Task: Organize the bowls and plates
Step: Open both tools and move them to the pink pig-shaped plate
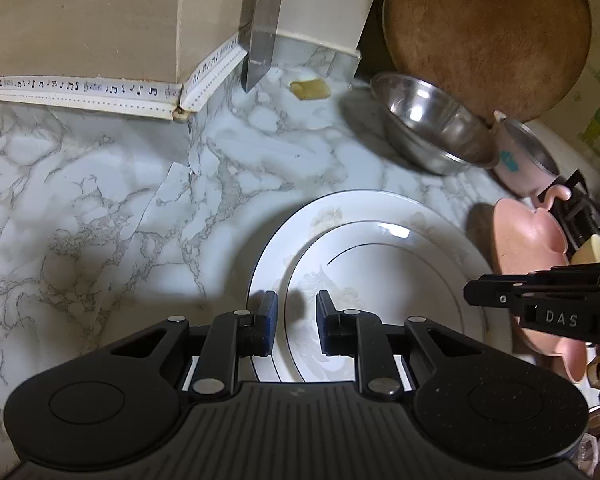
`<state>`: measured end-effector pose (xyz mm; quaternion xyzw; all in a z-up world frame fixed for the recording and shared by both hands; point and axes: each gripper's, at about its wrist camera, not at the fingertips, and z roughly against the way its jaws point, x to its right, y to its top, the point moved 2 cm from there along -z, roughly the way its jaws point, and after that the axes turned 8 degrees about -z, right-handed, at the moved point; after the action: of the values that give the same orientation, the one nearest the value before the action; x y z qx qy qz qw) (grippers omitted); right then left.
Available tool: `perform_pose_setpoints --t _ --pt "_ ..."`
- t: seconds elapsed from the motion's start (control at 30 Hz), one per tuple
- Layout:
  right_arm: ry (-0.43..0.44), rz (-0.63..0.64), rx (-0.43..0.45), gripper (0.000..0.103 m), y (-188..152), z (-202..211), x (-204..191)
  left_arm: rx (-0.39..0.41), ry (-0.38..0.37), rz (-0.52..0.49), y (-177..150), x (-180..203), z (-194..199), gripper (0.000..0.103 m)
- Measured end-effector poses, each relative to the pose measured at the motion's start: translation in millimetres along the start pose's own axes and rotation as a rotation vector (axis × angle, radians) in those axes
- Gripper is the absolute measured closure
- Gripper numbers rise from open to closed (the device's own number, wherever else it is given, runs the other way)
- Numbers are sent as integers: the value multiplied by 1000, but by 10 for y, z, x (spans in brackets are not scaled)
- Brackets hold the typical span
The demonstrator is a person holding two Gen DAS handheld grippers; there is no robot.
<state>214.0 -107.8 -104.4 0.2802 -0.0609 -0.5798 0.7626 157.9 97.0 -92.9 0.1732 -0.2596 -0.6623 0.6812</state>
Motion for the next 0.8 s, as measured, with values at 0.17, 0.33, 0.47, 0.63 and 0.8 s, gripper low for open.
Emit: perform_pose_setpoints --t 0.17,0.33,0.47,0.63,0.8 --pt "31 44 58 88 -76 178 -93 50 13 -47 -23 67 178 83" --pt "57 77 136 87 -152 400 -183 108 28 -81 -33 136 359 83" --pt "52 92 196 87 -214 538 -250 146 33 -108 -32 198 486 82" --pt "59 87 259 85 -285 679 -300 195 14 -121 -43 258 615 42" --pt "55 86 311 67 -342 819 -335 230 -5 -141 -50 309 723 36"
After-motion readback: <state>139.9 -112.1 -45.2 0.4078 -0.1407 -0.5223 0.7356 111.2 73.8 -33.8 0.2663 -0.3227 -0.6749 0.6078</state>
